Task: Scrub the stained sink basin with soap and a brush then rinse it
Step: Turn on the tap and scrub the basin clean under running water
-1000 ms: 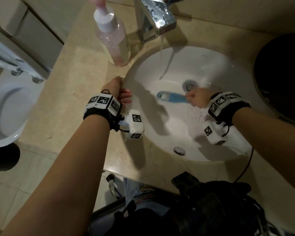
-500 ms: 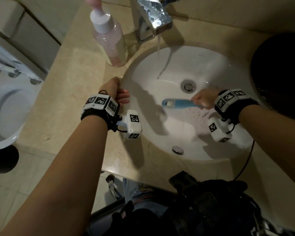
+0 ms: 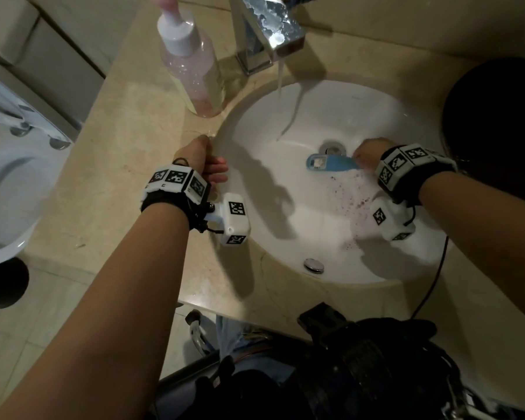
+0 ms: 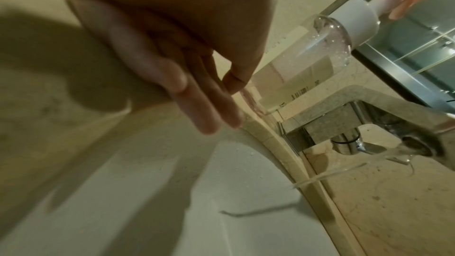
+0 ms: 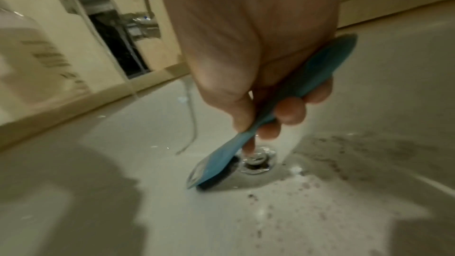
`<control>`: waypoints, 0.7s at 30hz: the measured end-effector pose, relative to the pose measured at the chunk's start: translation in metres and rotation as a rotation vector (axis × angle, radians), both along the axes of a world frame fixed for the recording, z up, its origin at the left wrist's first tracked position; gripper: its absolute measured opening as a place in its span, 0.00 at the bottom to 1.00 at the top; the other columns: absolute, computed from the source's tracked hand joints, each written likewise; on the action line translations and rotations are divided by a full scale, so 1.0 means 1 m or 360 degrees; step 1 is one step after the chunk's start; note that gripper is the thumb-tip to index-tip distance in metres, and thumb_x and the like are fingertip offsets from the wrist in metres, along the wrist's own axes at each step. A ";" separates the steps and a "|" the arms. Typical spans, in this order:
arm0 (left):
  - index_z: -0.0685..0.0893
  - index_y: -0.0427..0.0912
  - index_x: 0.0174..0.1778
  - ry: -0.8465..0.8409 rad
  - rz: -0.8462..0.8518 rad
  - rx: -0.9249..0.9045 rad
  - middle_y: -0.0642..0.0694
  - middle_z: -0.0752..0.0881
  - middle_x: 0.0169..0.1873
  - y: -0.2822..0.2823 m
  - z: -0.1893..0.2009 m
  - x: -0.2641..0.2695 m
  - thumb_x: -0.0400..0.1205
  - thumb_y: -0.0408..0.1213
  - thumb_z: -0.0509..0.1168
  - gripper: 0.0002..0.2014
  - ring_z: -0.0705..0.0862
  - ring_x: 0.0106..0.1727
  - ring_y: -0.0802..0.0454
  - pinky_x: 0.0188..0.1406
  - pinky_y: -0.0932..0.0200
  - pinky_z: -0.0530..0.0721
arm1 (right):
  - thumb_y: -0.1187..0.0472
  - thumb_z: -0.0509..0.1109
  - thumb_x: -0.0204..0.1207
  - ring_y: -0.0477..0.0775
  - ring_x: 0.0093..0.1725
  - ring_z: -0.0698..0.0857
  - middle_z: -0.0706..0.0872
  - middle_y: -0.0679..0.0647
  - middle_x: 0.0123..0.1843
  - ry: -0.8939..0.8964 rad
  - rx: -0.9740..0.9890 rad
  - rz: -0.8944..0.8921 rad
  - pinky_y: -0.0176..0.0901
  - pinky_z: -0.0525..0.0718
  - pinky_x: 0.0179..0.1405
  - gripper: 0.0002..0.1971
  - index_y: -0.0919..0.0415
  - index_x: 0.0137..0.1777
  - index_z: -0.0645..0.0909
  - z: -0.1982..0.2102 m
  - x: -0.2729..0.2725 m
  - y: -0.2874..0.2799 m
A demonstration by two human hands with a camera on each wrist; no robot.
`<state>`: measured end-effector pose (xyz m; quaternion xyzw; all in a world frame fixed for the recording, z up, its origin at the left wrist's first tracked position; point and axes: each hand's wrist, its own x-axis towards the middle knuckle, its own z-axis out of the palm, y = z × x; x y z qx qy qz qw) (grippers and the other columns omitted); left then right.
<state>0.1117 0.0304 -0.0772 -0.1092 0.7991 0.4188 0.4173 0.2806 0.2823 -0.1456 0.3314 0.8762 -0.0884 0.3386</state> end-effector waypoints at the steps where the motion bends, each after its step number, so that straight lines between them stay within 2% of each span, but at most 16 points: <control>1: 0.77 0.40 0.29 -0.0002 0.0002 0.0000 0.51 0.80 0.09 0.000 0.000 0.000 0.81 0.46 0.52 0.19 0.77 0.08 0.56 0.26 0.61 0.66 | 0.62 0.61 0.82 0.52 0.40 0.85 0.85 0.58 0.48 0.0036 -0.0112 0.0053 0.37 0.83 0.41 0.15 0.64 0.65 0.81 0.005 -0.004 -0.011; 3: 0.77 0.40 0.30 -0.0003 0.0007 -0.0002 0.51 0.80 0.09 0.000 0.000 0.000 0.81 0.47 0.53 0.19 0.77 0.08 0.56 0.26 0.61 0.67 | 0.64 0.59 0.83 0.43 0.24 0.79 0.83 0.53 0.36 0.0088 -0.0502 0.0143 0.26 0.76 0.22 0.16 0.59 0.68 0.80 0.009 -0.009 -0.035; 5: 0.77 0.40 0.30 -0.0006 0.0012 -0.0004 0.51 0.80 0.09 0.000 0.001 0.000 0.81 0.47 0.52 0.19 0.77 0.08 0.55 0.26 0.61 0.67 | 0.67 0.59 0.82 0.44 0.23 0.75 0.82 0.53 0.33 0.0009 -0.0809 0.0314 0.21 0.72 0.18 0.18 0.58 0.68 0.81 0.010 -0.011 -0.061; 7: 0.77 0.40 0.29 -0.0007 0.0018 -0.0008 0.50 0.80 0.09 0.000 0.001 0.000 0.81 0.47 0.53 0.19 0.77 0.08 0.55 0.26 0.60 0.67 | 0.69 0.59 0.82 0.48 0.30 0.79 0.85 0.55 0.41 0.0066 -0.0826 0.0429 0.18 0.73 0.23 0.18 0.59 0.68 0.81 0.006 -0.017 -0.074; 8: 0.77 0.40 0.29 -0.0006 0.0019 -0.0013 0.50 0.80 0.09 0.001 0.001 0.000 0.81 0.47 0.53 0.19 0.77 0.07 0.55 0.27 0.60 0.67 | 0.69 0.59 0.82 0.50 0.37 0.83 0.87 0.54 0.47 0.0159 -0.0781 0.0412 0.19 0.75 0.31 0.18 0.59 0.68 0.81 0.006 -0.021 -0.078; 10: 0.77 0.40 0.29 0.0007 0.0020 -0.0022 0.50 0.80 0.09 0.001 0.001 0.000 0.81 0.47 0.53 0.20 0.77 0.07 0.55 0.26 0.60 0.67 | 0.68 0.59 0.83 0.56 0.54 0.85 0.87 0.57 0.61 0.0313 -0.0617 0.0331 0.33 0.78 0.52 0.18 0.58 0.70 0.80 0.005 -0.029 -0.081; 11: 0.77 0.40 0.29 0.0005 0.0020 -0.0024 0.50 0.80 0.09 0.001 0.001 0.000 0.81 0.47 0.53 0.20 0.77 0.07 0.55 0.26 0.61 0.68 | 0.68 0.58 0.83 0.59 0.60 0.84 0.85 0.58 0.65 0.0323 -0.0532 0.0300 0.39 0.78 0.58 0.19 0.58 0.70 0.80 0.004 -0.032 -0.082; 12: 0.77 0.40 0.29 -0.0002 0.0019 -0.0023 0.50 0.79 0.09 0.001 0.001 0.000 0.81 0.47 0.53 0.20 0.77 0.07 0.55 0.24 0.62 0.70 | 0.68 0.57 0.83 0.61 0.62 0.83 0.84 0.60 0.66 0.0290 -0.0462 0.0267 0.43 0.78 0.59 0.19 0.59 0.70 0.80 0.002 -0.033 -0.082; 13: 0.77 0.39 0.29 -0.0010 0.0022 -0.0019 0.50 0.79 0.08 0.001 0.001 -0.001 0.81 0.47 0.53 0.19 0.76 0.07 0.55 0.19 0.67 0.71 | 0.69 0.56 0.83 0.61 0.60 0.83 0.84 0.62 0.65 0.0234 -0.0434 0.0238 0.43 0.80 0.56 0.19 0.61 0.70 0.80 0.000 -0.033 -0.082; 15: 0.76 0.39 0.30 -0.0022 0.0039 -0.0004 0.50 0.79 0.08 0.001 0.001 -0.001 0.81 0.47 0.53 0.19 0.76 0.07 0.55 0.11 0.77 0.67 | 0.67 0.56 0.84 0.56 0.44 0.84 0.87 0.63 0.54 0.0121 -0.0643 0.0137 0.40 0.80 0.39 0.17 0.63 0.68 0.80 -0.005 -0.028 -0.086; 17: 0.76 0.39 0.29 -0.0028 0.0039 0.0002 0.50 0.79 0.08 0.001 0.001 -0.001 0.82 0.47 0.53 0.20 0.76 0.07 0.55 0.12 0.74 0.67 | 0.67 0.57 0.85 0.50 0.31 0.79 0.84 0.57 0.38 -0.0080 -0.1121 -0.0058 0.36 0.76 0.31 0.15 0.60 0.67 0.79 -0.008 -0.018 -0.086; 19: 0.76 0.39 0.29 -0.0034 0.0014 -0.0008 0.50 0.79 0.08 0.002 0.002 -0.001 0.82 0.47 0.53 0.20 0.76 0.07 0.55 0.22 0.64 0.68 | 0.68 0.57 0.85 0.48 0.29 0.77 0.79 0.56 0.33 -0.0341 -0.1492 -0.0161 0.35 0.76 0.32 0.15 0.61 0.67 0.79 -0.004 -0.008 -0.084; 21: 0.76 0.40 0.30 -0.0040 0.0012 -0.0022 0.50 0.79 0.08 0.003 0.003 0.000 0.81 0.47 0.53 0.19 0.76 0.07 0.55 0.24 0.62 0.66 | 0.67 0.57 0.85 0.45 0.28 0.78 0.79 0.53 0.33 -0.0344 -0.1397 0.0009 0.32 0.77 0.32 0.14 0.54 0.63 0.79 -0.005 -0.006 -0.078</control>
